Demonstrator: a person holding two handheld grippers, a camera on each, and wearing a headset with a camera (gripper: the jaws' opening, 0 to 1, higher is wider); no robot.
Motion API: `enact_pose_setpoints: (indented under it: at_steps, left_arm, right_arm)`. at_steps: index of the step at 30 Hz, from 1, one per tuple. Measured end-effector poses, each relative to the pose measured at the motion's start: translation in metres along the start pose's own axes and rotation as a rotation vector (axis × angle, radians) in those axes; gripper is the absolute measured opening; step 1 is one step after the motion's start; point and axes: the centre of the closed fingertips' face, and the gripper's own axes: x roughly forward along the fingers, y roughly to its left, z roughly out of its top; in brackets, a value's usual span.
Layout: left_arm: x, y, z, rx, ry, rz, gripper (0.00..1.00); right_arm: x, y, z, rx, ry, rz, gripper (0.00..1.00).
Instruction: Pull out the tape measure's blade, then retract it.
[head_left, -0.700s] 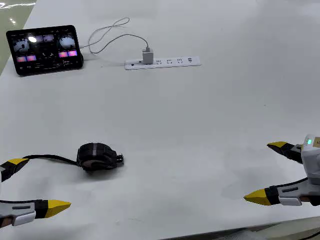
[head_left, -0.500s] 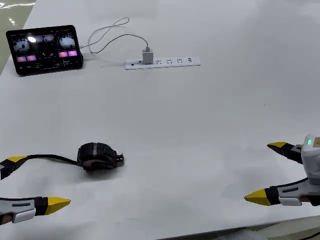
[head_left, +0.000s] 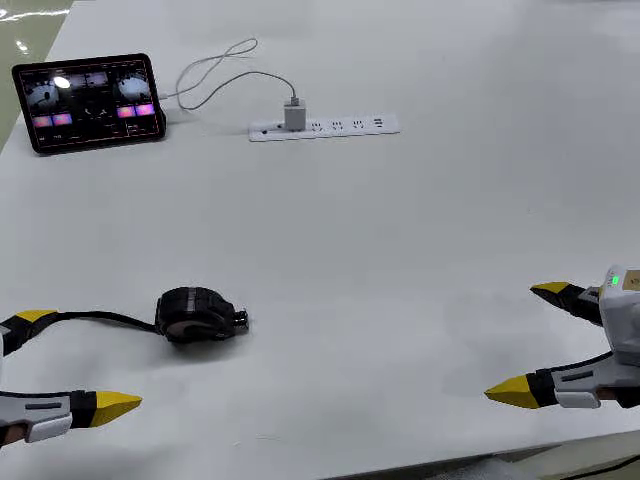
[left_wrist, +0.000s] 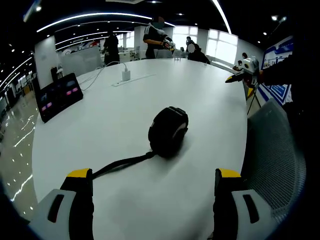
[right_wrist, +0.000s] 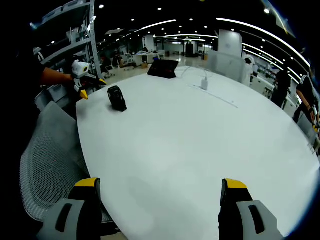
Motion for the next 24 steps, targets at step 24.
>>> enact_pose_setpoints:
  at_steps: [24]
  left_arm:
    - [0.019,-0.008,0.018,0.093,0.072,-0.113,0.99]
  right_arm:
    - [0.026,0.009,0.033,-0.048,-0.032,0.076,0.99]
